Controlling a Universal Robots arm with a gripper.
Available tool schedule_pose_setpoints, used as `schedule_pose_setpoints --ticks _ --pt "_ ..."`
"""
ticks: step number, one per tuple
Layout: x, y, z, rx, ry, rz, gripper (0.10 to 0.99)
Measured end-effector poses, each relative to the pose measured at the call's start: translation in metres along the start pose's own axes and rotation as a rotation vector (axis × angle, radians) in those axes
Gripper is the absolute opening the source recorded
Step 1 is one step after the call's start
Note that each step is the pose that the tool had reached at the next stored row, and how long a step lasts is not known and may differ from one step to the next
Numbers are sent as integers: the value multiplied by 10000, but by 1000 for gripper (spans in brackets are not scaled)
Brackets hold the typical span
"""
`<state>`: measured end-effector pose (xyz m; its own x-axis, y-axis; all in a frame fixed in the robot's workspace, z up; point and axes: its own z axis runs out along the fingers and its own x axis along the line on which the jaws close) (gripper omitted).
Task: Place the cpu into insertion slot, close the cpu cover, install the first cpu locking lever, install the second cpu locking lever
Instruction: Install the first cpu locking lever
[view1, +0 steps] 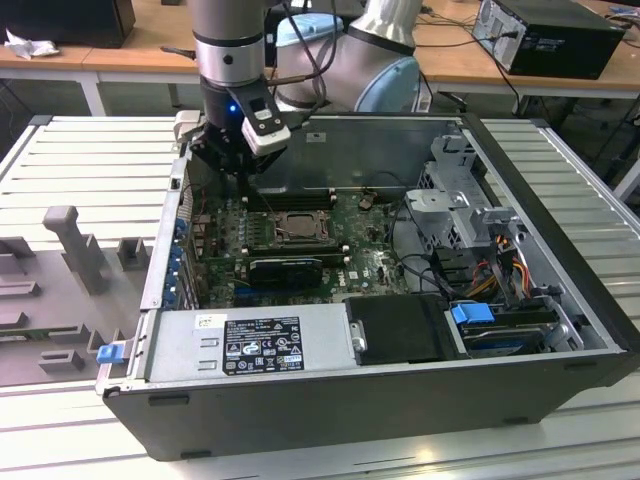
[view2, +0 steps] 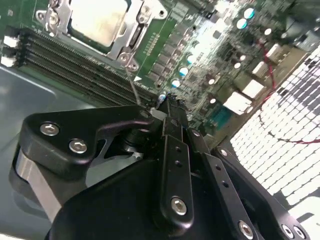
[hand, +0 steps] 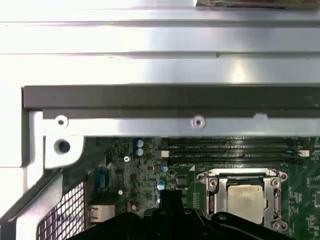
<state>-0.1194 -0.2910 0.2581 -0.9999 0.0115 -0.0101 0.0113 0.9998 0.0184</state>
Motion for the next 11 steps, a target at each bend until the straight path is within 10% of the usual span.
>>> schedule_pose_setpoints --ticks 2,11 --pt "-177 26 6 2 3 -2 106" --pt "-310 27 13 0 1 0 106"
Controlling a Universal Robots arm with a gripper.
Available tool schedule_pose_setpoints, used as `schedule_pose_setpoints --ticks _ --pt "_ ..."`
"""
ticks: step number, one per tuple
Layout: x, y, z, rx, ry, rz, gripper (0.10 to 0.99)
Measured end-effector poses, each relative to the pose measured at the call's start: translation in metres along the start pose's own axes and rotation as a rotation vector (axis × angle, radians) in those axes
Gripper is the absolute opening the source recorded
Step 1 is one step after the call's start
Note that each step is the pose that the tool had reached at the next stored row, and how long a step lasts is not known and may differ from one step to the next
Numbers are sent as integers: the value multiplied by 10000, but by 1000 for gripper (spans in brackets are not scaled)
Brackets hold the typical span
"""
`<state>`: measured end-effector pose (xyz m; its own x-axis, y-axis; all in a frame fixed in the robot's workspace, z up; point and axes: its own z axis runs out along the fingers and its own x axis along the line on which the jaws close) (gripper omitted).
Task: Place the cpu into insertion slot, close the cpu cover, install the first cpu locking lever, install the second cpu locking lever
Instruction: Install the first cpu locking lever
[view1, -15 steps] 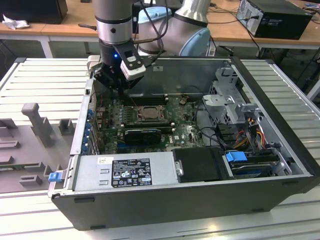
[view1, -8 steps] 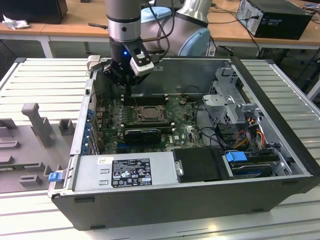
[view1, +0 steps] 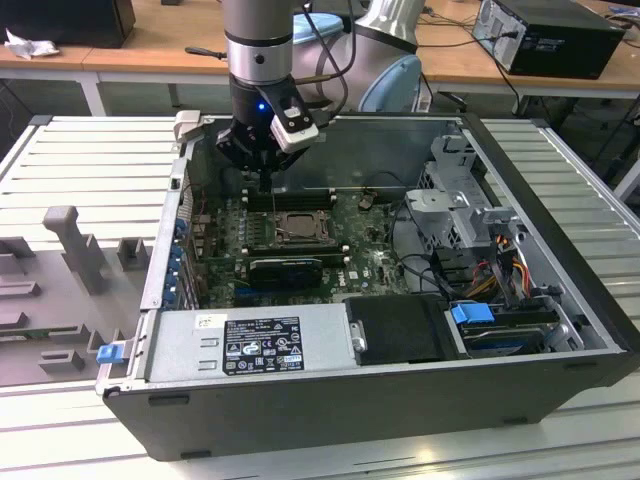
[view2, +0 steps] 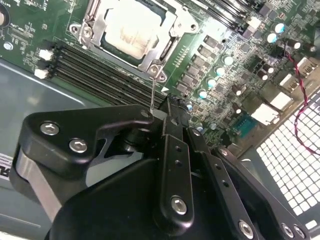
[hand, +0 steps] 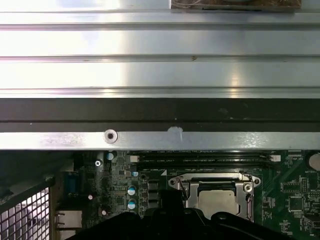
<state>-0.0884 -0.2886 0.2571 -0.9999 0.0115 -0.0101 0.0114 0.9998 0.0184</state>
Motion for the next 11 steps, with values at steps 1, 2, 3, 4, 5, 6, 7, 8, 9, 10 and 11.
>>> schedule_pose_setpoints --ticks 1,2,3,4,5,6,7,8,9,10,11 --pt "-7 0 0 0 0 0 106" --pt "-14 0 0 0 -1 -1 106" --pt "-30 0 0 0 0 -1 106" --pt "-59 1 2 -2 -3 -1 106" --pt "-97 1 2 -1 -1 0 106" --pt "-119 1 2 0 -1 1 106" --pt "-141 2 4 0 0 1 106" --pt "-174 2 8 -1 0 -1 106" --pt "-245 3 13 0 0 0 106" --pt "-327 3 15 -20 1 0 106" --pt "-377 0 17 -414 7 3 106"
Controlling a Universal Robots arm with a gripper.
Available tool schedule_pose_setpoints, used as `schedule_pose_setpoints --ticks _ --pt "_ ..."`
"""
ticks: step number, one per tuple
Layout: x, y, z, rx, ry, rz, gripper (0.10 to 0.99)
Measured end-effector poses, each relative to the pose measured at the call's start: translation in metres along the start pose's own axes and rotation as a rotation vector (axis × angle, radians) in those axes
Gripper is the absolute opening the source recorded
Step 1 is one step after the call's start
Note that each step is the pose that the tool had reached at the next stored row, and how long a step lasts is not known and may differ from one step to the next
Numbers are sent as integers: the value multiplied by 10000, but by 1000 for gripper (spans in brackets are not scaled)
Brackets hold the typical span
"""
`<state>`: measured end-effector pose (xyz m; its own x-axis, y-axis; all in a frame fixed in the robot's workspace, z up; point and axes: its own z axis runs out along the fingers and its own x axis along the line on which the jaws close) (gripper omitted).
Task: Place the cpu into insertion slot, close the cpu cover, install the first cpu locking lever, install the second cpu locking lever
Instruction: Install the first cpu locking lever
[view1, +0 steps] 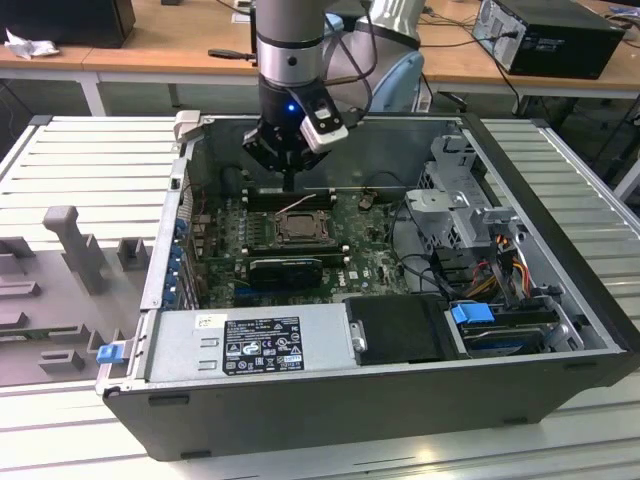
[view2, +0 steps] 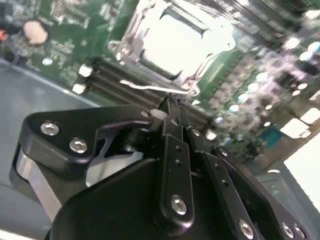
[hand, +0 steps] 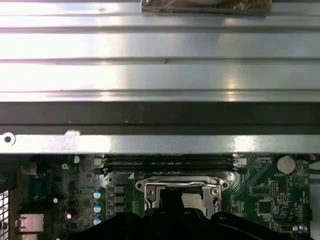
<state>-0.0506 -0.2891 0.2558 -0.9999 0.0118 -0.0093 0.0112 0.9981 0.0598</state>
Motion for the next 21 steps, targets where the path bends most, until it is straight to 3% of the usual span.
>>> schedule_pose_setpoints --ticks 1,4,7,10,21 --pt "-8 -6 3 -293 6 4 106" --pt "-15 -13 78 -311 53 -623 106" --pt "-137 -14 242 -312 57 -669 106" --pt "-143 -7 276 -409 54 -667 106" --pt "-258 20 399 -398 56 -668 106"
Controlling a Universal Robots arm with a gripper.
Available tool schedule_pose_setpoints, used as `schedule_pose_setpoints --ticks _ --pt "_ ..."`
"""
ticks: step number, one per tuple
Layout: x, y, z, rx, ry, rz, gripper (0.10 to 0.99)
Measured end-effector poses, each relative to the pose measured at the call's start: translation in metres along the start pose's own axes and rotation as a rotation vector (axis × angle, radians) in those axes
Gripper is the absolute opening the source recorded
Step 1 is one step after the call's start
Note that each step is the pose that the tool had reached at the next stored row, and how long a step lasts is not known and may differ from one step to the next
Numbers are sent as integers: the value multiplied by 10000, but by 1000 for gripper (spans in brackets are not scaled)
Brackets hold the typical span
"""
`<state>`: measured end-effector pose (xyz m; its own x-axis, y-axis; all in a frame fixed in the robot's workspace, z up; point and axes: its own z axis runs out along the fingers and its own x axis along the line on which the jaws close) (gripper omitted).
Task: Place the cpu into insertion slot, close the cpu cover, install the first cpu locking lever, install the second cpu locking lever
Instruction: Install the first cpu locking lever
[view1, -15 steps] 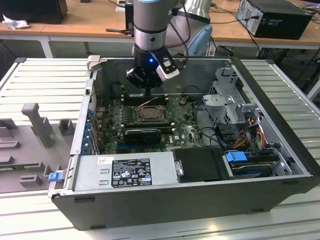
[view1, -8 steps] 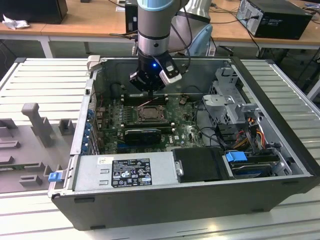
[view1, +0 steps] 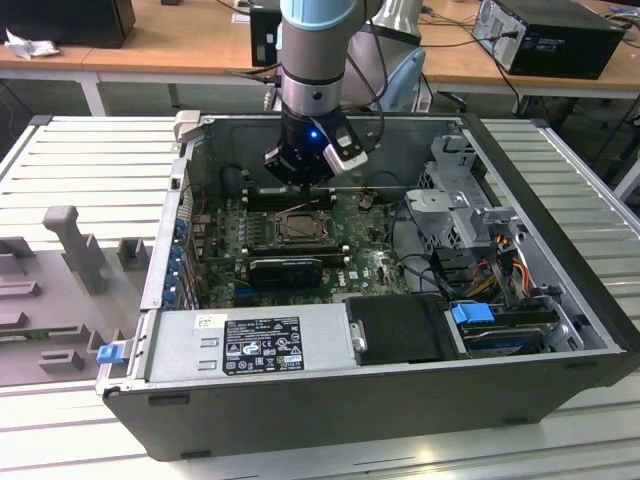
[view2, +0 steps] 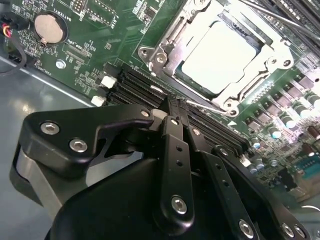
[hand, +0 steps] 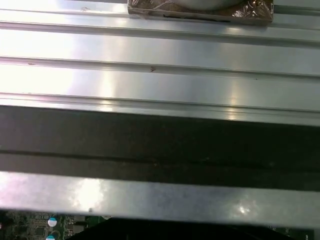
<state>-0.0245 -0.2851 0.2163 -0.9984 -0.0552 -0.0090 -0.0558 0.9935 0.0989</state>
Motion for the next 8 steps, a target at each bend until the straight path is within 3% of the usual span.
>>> schedule_pose_setpoints --ticks 8 --pt "-48 -16 86 23 0 13 106"
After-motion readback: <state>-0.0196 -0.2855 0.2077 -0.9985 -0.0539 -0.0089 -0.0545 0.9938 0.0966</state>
